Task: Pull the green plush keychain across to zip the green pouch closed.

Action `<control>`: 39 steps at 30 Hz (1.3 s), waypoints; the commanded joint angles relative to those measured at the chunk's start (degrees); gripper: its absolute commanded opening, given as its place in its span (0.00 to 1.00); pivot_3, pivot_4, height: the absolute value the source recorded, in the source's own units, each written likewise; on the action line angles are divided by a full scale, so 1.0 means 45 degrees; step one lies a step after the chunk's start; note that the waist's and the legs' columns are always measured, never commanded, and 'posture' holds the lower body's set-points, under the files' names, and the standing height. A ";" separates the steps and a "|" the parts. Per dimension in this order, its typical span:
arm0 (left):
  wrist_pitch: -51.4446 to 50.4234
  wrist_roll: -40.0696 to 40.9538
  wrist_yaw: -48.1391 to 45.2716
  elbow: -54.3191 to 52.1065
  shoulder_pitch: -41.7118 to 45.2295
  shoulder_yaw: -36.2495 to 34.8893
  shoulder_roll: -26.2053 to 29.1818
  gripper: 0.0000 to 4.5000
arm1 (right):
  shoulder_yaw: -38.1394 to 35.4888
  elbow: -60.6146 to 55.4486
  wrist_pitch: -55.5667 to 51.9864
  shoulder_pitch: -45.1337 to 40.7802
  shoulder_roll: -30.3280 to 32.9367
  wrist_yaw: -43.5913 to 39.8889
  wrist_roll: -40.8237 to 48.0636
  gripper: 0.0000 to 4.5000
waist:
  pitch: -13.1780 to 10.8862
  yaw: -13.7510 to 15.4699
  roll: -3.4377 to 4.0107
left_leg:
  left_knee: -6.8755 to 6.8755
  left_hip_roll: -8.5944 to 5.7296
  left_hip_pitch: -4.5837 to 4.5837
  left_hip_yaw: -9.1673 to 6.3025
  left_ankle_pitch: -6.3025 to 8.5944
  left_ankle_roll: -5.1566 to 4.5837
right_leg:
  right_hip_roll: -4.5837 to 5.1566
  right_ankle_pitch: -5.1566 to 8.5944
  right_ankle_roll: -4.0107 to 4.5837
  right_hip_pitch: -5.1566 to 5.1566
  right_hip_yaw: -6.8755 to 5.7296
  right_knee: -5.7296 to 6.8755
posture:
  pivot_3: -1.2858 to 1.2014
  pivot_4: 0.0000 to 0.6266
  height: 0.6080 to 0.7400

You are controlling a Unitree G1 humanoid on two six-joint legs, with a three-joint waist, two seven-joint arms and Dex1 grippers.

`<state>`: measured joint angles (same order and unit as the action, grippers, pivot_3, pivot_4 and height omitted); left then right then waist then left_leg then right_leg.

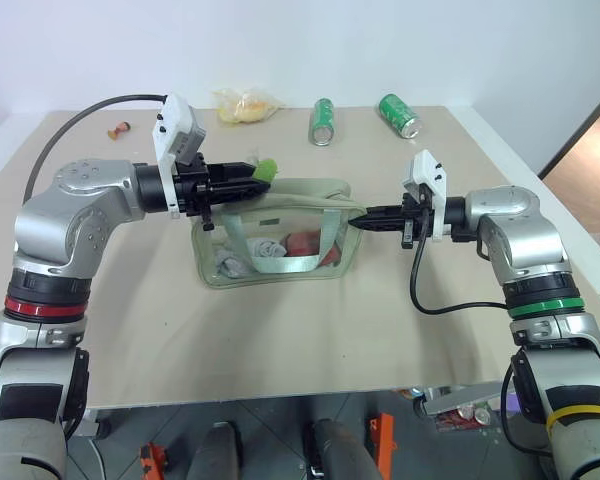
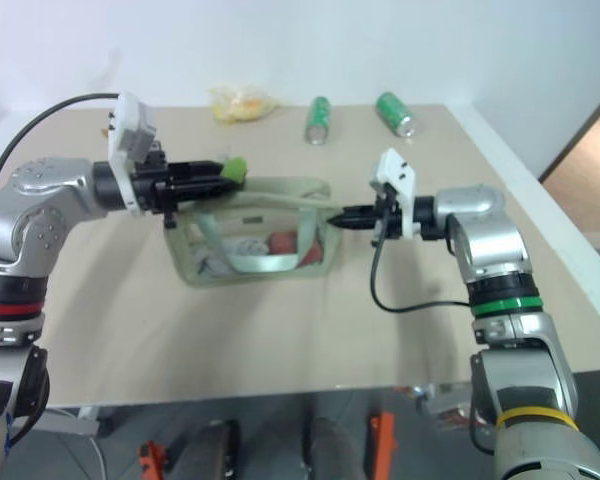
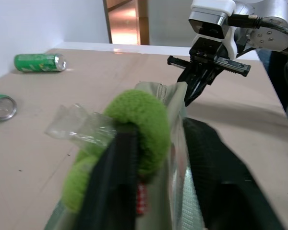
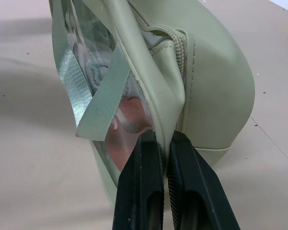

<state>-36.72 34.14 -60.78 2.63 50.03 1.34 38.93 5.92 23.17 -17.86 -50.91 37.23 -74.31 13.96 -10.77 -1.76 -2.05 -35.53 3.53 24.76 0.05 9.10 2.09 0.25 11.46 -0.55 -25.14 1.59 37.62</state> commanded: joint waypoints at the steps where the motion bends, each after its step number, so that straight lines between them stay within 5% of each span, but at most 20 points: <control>1: 0.0104 -0.0005 -0.0159 0.0060 0.0317 -0.0527 0.0163 0.68 | -0.0234 -0.0368 -0.0099 0.0150 0.0226 0.0118 -0.0001 0.00 | 0.0000 0.0002 0.0000 | -0.0002 0.0000 0.0000 0.0000 0.0000 0.0000 | 0.0001 0.0000 0.0000 0.0001 0.0000 0.0000 | 0.52 0.24 1.00; 6: -0.0215 0.0439 -0.0675 -0.0424 -0.0137 -0.0958 0.0630 0.99 | -0.0186 -0.0294 -0.0061 0.0123 0.0180 0.0177 0.0020 0.00 | 0.0000 -0.0009 0.0000 | -0.0007 -0.0001 0.0002 0.0002 0.0000 0.0000 | 0.0002 0.0000 -0.0001 0.0001 0.0005 0.0000 | 0.52 0.24 1.00; 24: -0.1492 0.1613 -0.1979 -0.2014 -0.0497 -0.0980 0.1531 0.99 | -0.0064 0.0099 0.0254 -0.0220 -0.0083 0.0172 -0.0052 0.00 | 0.0000 -0.0028 0.0000 | -0.0009 0.0000 -0.0003 -0.0001 0.0000 0.0000 | 0.0000 0.0009 0.0012 0.0006 0.0005 0.0002 | 0.52 0.24 1.00; 39: 0.0571 -0.1517 -0.3742 -0.0322 0.1233 0.1047 0.2294 0.99 | -0.0105 -0.0368 0.0184 -0.0088 -0.0102 0.0274 0.0005 0.00 | -0.0001 -0.0034 0.0001 | -0.0006 0.0000 -0.0002 0.0001 0.0000 0.0000 | -0.0006 0.0015 0.0021 0.0000 0.0008 0.0004 | 0.52 0.24 1.00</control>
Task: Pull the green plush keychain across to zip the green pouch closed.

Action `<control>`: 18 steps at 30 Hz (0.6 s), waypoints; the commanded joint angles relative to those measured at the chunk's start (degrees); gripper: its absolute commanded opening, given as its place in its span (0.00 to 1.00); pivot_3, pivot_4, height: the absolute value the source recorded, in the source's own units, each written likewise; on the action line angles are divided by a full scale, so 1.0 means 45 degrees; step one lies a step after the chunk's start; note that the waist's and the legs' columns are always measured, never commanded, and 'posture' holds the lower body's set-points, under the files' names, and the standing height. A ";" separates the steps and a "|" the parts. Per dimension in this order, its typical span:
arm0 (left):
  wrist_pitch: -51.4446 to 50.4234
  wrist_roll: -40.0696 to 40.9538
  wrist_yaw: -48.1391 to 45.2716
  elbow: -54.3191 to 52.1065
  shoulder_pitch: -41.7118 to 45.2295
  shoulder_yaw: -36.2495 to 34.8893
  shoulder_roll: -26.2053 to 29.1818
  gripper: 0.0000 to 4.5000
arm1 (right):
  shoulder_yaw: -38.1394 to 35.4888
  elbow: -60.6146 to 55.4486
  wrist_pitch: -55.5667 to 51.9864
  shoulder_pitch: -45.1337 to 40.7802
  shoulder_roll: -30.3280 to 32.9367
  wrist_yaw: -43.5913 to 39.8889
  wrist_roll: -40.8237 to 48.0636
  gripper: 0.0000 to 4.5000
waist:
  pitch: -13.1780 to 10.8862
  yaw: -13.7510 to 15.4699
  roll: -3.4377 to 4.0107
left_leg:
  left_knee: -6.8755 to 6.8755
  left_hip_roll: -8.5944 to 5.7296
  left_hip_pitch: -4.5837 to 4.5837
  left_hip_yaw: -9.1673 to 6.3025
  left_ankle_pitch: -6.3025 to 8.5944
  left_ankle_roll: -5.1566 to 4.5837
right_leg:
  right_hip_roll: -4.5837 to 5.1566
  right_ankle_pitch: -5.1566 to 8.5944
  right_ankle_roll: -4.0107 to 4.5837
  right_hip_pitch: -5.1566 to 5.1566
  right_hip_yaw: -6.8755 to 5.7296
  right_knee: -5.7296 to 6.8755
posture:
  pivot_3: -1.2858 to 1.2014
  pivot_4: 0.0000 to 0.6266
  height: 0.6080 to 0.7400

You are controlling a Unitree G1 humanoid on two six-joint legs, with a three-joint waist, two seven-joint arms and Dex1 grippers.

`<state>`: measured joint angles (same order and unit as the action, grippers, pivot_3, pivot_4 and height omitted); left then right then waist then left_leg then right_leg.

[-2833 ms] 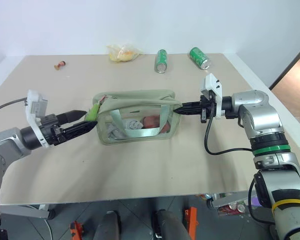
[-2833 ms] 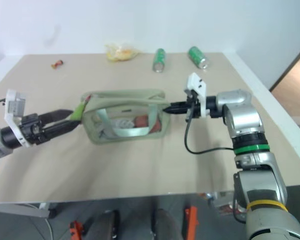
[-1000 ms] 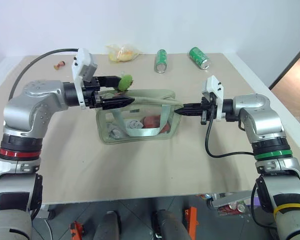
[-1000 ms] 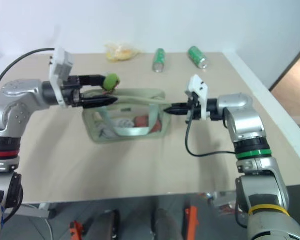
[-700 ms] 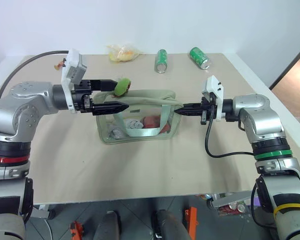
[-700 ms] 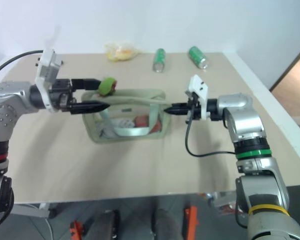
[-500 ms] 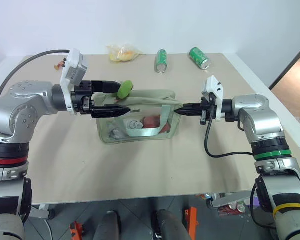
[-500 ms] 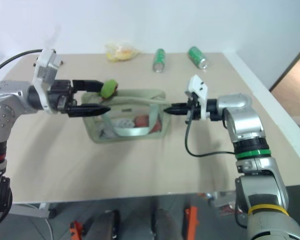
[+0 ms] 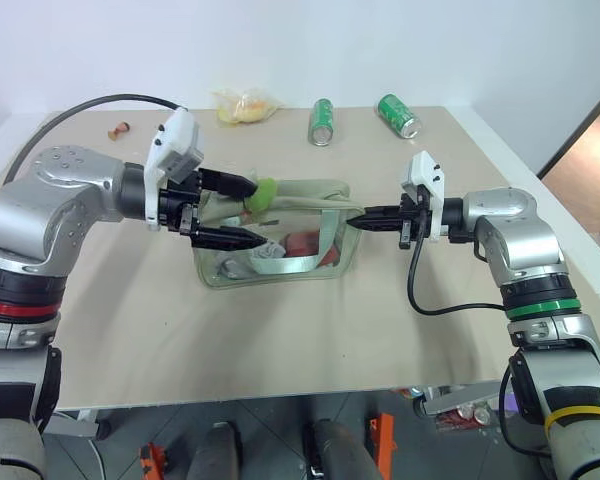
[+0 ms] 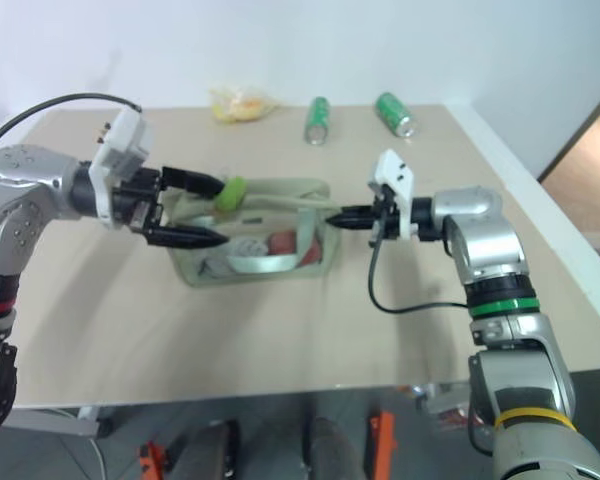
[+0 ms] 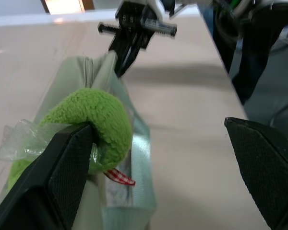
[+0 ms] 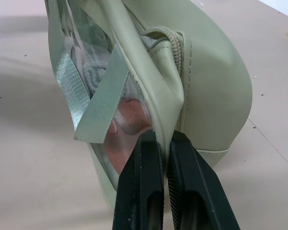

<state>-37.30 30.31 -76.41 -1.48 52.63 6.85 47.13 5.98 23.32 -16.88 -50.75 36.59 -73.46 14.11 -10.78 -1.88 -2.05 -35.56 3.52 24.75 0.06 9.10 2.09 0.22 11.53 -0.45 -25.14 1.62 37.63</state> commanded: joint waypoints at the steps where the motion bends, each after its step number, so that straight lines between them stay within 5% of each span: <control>1: 0.0855 -0.0811 -0.0329 0.0882 0.0803 -0.0260 0.0572 0.99 | -0.0131 -0.0484 -0.0064 -0.0078 0.0050 0.0099 -0.0008 0.00 | 0.0000 -0.0015 0.0000 | 0.0000 0.0001 0.0001 0.0000 0.0000 0.0000 | -0.0002 0.0000 0.0001 -0.0003 0.0001 0.0002 | 0.52 0.24 1.00; 9: 0.0534 -0.0360 -0.0940 0.1901 0.1489 -0.1401 0.1436 0.99 | -0.0171 -0.0662 -0.0144 0.0081 0.0063 0.0189 0.0022 0.00 | -0.0001 -0.0036 0.0001 | 0.0001 0.0002 0.0013 0.0000 0.0000 0.0000 | -0.0001 0.0003 -0.0002 -0.0017 0.0001 0.0012 | 0.52 0.24 1.00; 18: -0.0558 0.0674 -0.0569 0.0999 -0.0094 -0.3200 0.2446 0.99 | -0.0124 -0.0650 -0.0175 0.0005 -0.0067 0.0251 0.0052 0.00 | -0.0001 -0.0146 0.0001 | 0.0001 0.0003 0.0009 -0.0002 0.0000 0.0000 | -0.0001 0.0007 0.0000 -0.0025 0.0001 0.0041 | 0.52 0.24 1.00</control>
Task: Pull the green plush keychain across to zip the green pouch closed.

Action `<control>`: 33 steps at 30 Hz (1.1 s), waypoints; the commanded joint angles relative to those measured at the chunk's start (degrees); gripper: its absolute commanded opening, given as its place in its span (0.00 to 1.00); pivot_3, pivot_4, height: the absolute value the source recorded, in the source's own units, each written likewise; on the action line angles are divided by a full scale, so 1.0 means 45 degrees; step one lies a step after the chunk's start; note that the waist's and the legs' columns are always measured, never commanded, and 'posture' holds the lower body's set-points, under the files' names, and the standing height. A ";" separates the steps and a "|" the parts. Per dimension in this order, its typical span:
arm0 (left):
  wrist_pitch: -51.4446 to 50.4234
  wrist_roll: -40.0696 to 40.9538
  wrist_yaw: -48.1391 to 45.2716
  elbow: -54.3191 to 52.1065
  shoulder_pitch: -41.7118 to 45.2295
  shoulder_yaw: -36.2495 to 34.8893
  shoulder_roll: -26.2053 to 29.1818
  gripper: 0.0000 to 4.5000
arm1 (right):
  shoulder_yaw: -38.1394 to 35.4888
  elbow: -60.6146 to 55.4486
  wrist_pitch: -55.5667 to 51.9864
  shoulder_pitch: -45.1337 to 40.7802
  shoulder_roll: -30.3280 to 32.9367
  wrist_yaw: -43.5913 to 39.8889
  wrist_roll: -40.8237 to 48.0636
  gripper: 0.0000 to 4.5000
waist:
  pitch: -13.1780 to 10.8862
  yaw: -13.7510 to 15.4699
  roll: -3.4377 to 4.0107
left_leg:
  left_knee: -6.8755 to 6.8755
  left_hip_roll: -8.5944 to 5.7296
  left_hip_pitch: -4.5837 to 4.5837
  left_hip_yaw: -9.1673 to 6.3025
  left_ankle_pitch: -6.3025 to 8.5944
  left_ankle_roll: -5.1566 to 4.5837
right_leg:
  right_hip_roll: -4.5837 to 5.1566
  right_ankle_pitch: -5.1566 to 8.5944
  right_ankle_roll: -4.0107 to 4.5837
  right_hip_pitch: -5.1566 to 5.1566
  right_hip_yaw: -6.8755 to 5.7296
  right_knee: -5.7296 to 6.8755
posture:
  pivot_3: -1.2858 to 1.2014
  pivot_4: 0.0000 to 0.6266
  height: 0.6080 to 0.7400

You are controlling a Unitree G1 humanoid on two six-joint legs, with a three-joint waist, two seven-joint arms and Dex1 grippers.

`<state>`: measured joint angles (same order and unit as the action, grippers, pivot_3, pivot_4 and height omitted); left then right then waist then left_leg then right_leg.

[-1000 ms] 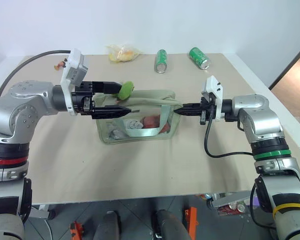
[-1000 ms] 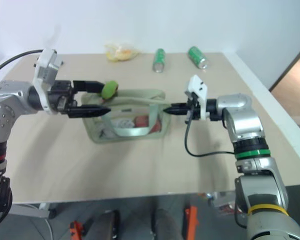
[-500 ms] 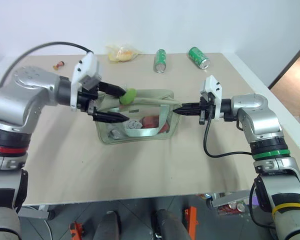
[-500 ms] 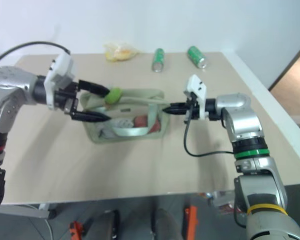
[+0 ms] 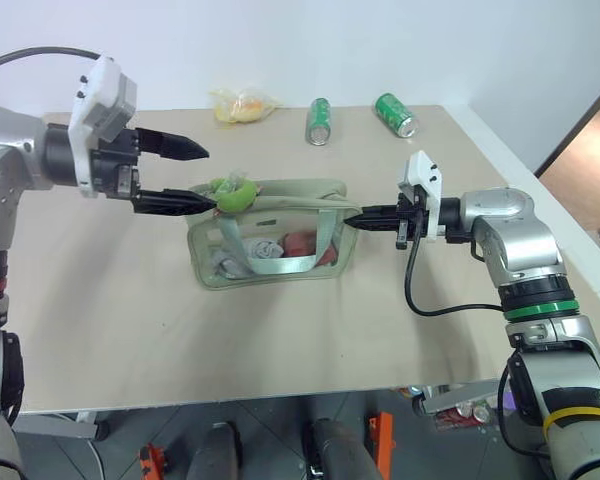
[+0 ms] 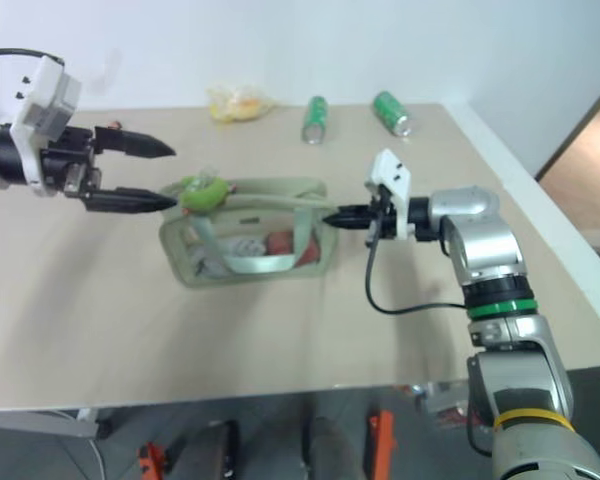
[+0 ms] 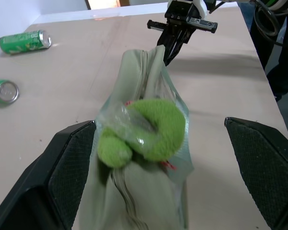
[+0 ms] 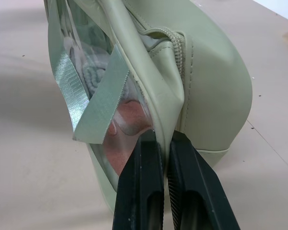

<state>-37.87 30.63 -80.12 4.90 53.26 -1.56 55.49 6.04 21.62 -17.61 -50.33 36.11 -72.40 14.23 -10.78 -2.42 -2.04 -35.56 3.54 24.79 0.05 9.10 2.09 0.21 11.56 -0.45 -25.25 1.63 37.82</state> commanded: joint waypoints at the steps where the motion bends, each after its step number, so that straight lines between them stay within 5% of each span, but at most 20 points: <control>1: -0.0574 0.0809 0.0378 -0.0477 -0.0548 -0.1748 0.0703 0.99 | -0.0133 -0.0279 -0.0017 -0.0082 0.0035 0.0006 0.0028 0.00 | -0.0001 -0.0041 -0.0001 | 0.0000 0.0000 -0.0002 0.0000 0.0000 0.0000 | 0.0000 0.0002 0.0002 -0.0003 0.0000 0.0010 | 0.52 0.24 1.00; 11: -0.1269 0.1653 0.2099 -0.1723 -0.5100 -0.4062 0.0440 0.99 | -0.0035 -0.0134 0.0003 -0.0169 -0.0079 -0.0067 -0.0021 0.00 | 0.0000 -0.0053 -0.0002 | 0.0001 0.0004 -0.0033 0.0001 0.0000 0.0001 | 0.0004 0.0060 0.0071 0.0001 -0.0002 0.0064 | 0.52 0.24 1.00; 29: -0.0797 0.1481 0.3143 -0.1783 -0.5489 -0.2069 -0.1092 0.99 | -0.0176 -0.0566 -0.0259 -0.0043 0.0136 -0.0008 0.0034 0.00 | 0.0002 -0.0044 -0.0009 | -0.0001 0.0003 -0.0035 0.0002 0.0000 0.0001 | 0.0000 0.0041 0.0041 0.0004 -0.0001 0.0066 | 0.52 0.24 1.00; 33: -0.0691 0.1551 0.3274 -0.1527 -0.5104 -0.2045 -0.1407 0.74 | -0.0185 -0.0523 -0.0234 -0.0017 0.0146 0.0011 0.0020 0.00 | 0.0002 -0.0042 -0.0009 | -0.0003 0.0002 -0.0034 0.0003 0.0000 0.0001 | 0.0003 0.0056 0.0066 0.0005 -0.0001 0.0066 | 0.52 0.24 1.00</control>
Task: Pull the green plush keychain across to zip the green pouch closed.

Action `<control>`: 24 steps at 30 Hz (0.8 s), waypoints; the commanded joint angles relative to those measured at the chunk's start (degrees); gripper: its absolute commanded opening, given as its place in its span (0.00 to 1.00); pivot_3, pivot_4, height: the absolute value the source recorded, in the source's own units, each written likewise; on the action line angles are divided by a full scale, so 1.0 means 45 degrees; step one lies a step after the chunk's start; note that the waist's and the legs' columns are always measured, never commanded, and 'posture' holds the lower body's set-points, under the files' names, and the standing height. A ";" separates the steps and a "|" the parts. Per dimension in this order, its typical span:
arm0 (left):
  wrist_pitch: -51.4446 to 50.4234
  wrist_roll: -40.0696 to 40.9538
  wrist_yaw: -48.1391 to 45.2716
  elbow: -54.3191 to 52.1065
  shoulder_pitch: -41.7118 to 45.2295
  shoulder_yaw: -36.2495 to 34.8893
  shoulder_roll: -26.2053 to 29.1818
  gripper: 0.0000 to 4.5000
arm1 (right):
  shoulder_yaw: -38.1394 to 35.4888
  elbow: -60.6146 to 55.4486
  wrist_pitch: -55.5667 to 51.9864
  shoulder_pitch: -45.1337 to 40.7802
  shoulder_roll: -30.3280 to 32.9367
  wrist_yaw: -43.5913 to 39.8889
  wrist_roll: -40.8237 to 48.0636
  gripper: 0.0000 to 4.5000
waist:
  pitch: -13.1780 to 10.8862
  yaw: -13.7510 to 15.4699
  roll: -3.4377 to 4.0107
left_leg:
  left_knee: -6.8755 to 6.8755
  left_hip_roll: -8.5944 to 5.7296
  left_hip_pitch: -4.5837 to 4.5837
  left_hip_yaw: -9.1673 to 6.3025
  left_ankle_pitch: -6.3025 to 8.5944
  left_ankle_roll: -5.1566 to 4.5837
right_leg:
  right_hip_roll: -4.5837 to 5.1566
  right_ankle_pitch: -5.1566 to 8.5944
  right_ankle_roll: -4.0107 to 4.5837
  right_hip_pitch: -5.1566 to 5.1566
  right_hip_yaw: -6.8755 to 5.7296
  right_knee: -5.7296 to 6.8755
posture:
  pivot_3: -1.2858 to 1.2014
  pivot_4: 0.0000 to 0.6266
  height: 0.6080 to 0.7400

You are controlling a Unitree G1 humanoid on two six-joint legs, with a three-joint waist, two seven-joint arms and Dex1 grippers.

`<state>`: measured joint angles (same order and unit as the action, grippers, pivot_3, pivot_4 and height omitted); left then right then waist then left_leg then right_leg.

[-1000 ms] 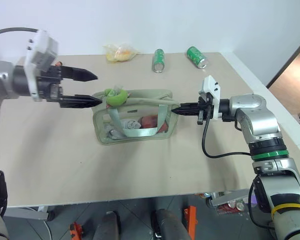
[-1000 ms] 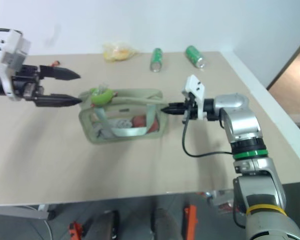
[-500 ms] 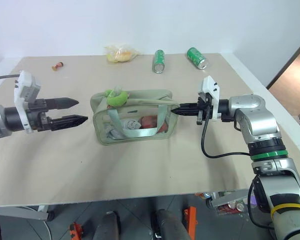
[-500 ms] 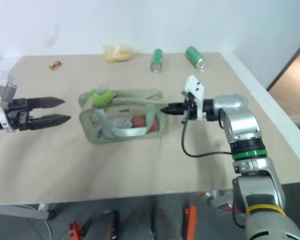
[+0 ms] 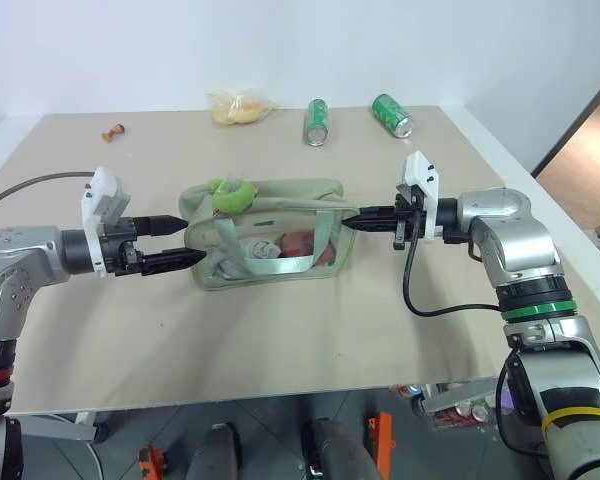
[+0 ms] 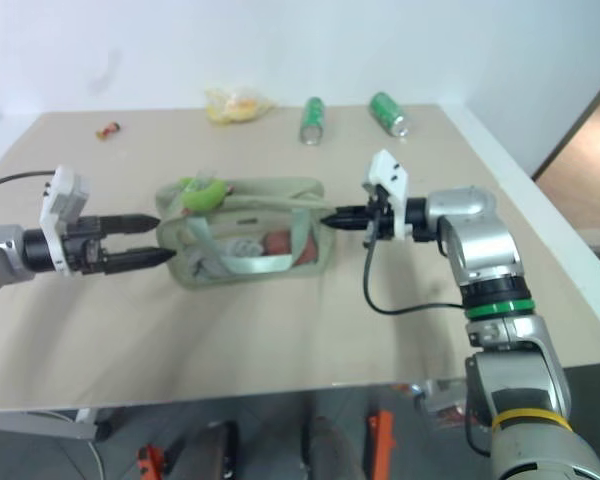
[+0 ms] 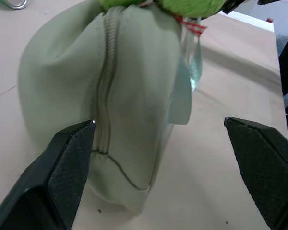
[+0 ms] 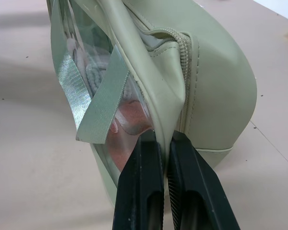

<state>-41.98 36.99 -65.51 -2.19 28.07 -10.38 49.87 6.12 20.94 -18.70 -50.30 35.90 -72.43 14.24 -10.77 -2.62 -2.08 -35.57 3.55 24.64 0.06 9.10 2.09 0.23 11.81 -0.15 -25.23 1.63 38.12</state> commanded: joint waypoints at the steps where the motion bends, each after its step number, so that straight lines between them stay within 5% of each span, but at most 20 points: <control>1: 0.0251 0.0143 0.0046 0.0055 0.0543 -0.0104 -0.0221 0.65 | -0.0200 -0.0389 0.0003 -0.0004 0.0195 0.0032 0.0018 0.00 | 0.0000 0.0001 0.0000 | -0.0002 -0.0001 0.0000 0.0000 0.0000 0.0000 | 0.0002 0.0002 0.0002 0.0001 0.0000 -0.0001 | 0.52 0.24 1.00; 10: 0.0030 0.0343 0.0207 -0.0259 0.0613 -0.0055 -0.0502 0.01 | -0.0191 -0.0415 -0.0022 0.0020 0.0144 0.0072 0.0044 0.00 | 0.0000 0.0001 0.0000 | 0.0003 0.0000 0.0000 0.0000 0.0000 0.0000 | -0.0001 -0.0018 -0.0031 0.0000 0.0001 0.0000 | 0.52 0.24 1.00; 21: 0.0058 0.0252 0.0846 -0.0472 0.0260 0.0022 -0.0824 0.01 | -0.0591 -0.0076 -0.0134 -0.0188 0.0013 0.0415 0.0264 0.00 | 0.0000 0.0003 -0.0001 | -0.0001 -0.0001 0.0000 0.0000 0.0000 0.0000 | 0.0003 -0.0014 -0.0025 0.0003 0.0001 -0.0001 | 0.52 0.24 1.00; 24: 0.0026 0.0317 0.0998 -0.0492 0.0183 -0.0019 -0.0919 0.00 | -0.0786 0.0041 -0.0238 -0.0273 0.0080 0.0312 0.0476 0.22 | 0.0000 0.0027 0.0000 | -0.0003 -0.0004 0.0001 0.0000 0.0000 0.0000 | 0.0006 -0.0014 -0.0024 0.0007 0.0001 -0.0001 | 0.52 0.24 1.00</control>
<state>-41.70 37.70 -61.24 -2.81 29.12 -9.99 46.07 4.93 21.82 -19.67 -50.16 35.66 -71.05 14.86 -10.77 -2.50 -2.08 -35.58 3.52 24.65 0.06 9.10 2.09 0.27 11.75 -0.26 -25.21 1.63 38.11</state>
